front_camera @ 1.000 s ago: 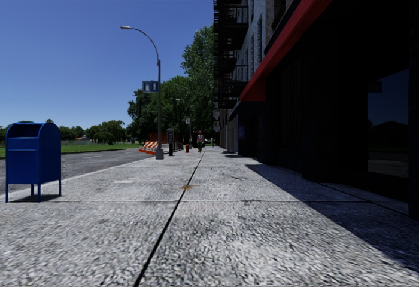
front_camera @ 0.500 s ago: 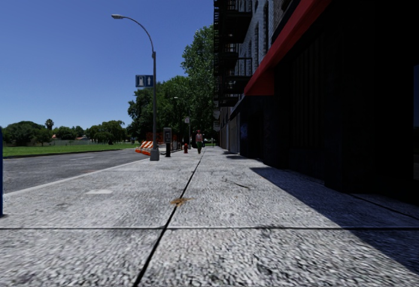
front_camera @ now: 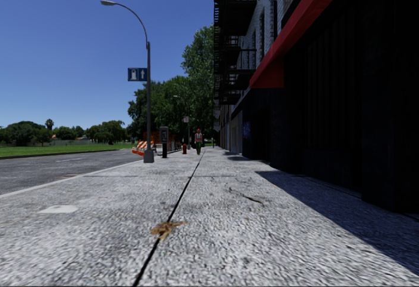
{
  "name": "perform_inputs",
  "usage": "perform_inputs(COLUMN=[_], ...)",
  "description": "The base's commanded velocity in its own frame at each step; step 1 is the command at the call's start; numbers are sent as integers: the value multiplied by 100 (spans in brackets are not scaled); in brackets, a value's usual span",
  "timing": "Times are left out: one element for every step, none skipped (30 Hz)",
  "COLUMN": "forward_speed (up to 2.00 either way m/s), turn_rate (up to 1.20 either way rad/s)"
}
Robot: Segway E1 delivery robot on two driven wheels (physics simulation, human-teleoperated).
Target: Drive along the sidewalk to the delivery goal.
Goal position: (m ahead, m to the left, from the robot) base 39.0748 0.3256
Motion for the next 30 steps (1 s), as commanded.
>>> perform_inputs(forward_speed=[200, 200, 200, 200, 200, 200, 200, 200, 200, 200, 200, 200, 200, 200, 200, 200, 200, 200, 200, 200, 200, 200, 200, 200, 200, 200, 200, 200, 200, 200], turn_rate=[0, 0, 0, 0, 0, -4, -4, -13, -20, -23, -23, -21, 0, 0, 0, 0, 0, 0, 0, 0, 0, 0, 0, 0, 0, 0, 0, 0, 0, 0])
